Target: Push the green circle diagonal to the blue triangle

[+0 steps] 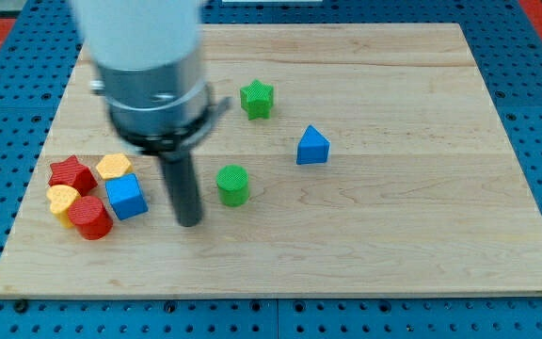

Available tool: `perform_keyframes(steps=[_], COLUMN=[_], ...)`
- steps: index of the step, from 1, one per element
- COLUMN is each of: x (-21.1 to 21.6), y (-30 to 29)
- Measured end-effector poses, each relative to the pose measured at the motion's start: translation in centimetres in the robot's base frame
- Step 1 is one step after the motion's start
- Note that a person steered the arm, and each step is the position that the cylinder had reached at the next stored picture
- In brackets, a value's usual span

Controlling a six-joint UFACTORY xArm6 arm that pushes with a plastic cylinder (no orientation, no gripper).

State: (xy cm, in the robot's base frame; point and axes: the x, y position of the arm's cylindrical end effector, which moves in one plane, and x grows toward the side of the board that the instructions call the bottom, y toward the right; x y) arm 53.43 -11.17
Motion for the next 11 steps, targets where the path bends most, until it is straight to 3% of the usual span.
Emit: perform_keyframes(steps=[3, 4, 6, 7, 9, 10, 11], x=[-3.8, -6.4, -4.3, -3.6, 2.4, 6.1, 5.1], y=[6.6, 3.0, 17.2, 18.7, 12.3, 2.9, -7.7])
